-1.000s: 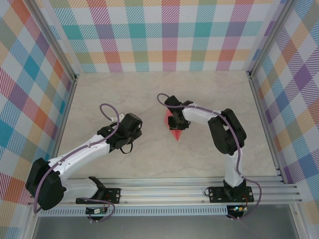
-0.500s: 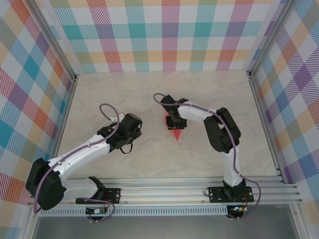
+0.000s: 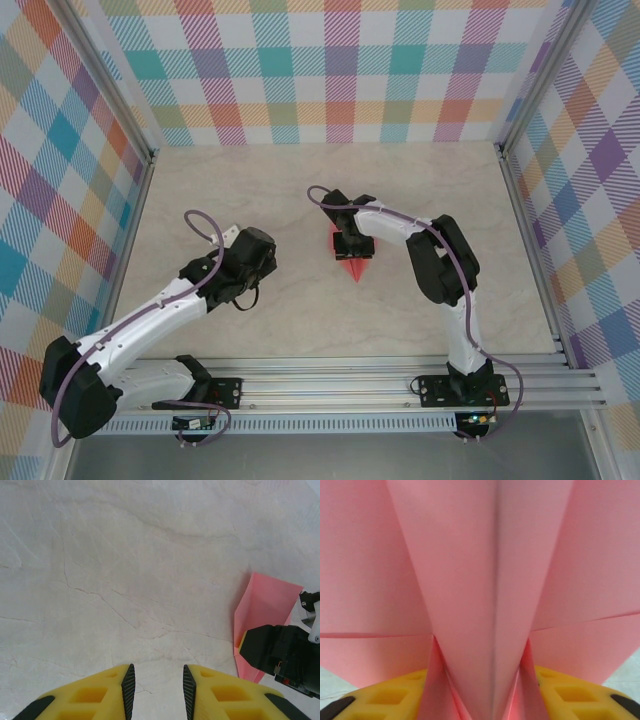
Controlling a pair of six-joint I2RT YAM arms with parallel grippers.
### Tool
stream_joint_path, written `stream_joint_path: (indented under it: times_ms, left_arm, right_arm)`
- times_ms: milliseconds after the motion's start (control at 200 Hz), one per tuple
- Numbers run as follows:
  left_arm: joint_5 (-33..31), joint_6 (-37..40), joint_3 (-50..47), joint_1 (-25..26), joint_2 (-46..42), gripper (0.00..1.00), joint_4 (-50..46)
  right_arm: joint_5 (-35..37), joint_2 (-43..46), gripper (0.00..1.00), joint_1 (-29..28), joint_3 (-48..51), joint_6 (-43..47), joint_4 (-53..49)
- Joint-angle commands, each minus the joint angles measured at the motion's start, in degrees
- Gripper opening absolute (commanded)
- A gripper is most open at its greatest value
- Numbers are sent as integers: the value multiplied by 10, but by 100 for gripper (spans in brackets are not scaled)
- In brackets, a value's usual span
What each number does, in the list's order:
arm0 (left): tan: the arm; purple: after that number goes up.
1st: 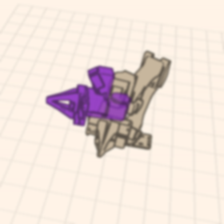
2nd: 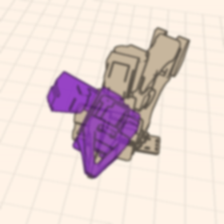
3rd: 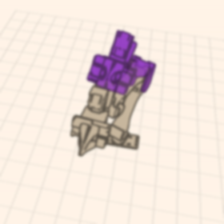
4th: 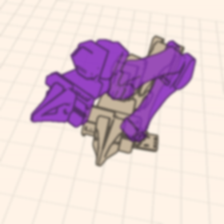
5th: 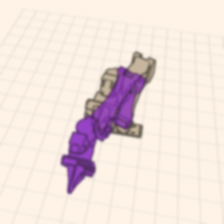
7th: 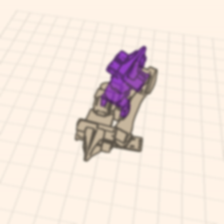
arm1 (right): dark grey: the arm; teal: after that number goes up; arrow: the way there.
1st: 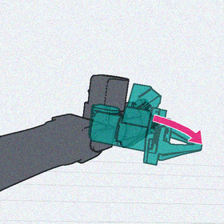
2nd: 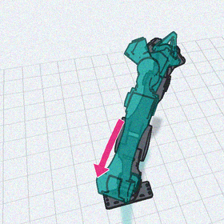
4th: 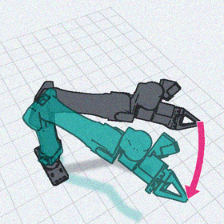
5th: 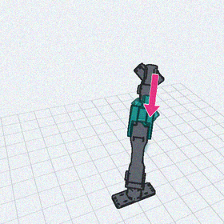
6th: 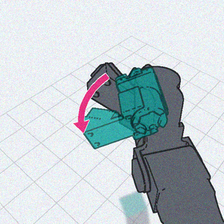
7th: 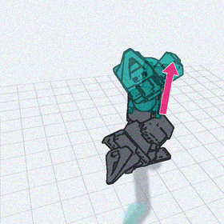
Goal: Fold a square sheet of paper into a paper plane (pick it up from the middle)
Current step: Move a paper plane to the center of the table, then reset both arms
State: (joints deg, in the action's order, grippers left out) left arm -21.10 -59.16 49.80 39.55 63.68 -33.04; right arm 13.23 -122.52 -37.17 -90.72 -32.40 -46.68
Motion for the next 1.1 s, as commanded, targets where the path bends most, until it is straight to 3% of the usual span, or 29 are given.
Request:
stream_joint_path:
  times_ms: [0,130,345,465,640,710,815,835,900,930,975,1095]
  left_arm:
    - [-9,4,-12,-7,-6,33,-8]
    - [-10,7,-9,-7,-3,33,-6]
    - [-5,22,-3,-7,0,33,-9]
    - [-9,29,0,-7,1,33,-8]
    - [-30,53,2,-7,2,36,-7]
    - [-49,71,2,-7,1,38,-7]
    - [-97,120,-4,-7,-4,48,5]
    - [-107,131,-6,-7,-5,53,9]
    - [-155,152,-11,-7,-4,87,15]
    - [-177,164,-12,-8,-3,94,20]
    - [-208,194,-16,-9,-2,100,34]
    - [-287,262,-16,-26,16,100,47]
  right_arm:
    - [12,-18,50,1,12,-4,-5]
    - [15,5,50,2,-13,4,-20]
    - [14,34,61,4,-39,10,-38]
    - [9,65,63,5,-35,14,-38]
    - [51,172,70,9,-1,26,-22]
    - [82,236,78,12,30,45,4]
    - [172,350,87,21,114,73,77]
    - [188,373,88,26,135,82,103]
    - [209,441,92,54,222,123,191]
    - [211,465,92,73,253,139,221]
    - [211,492,95,104,304,173,274]
    - [245,510,100,181,398,194,328]
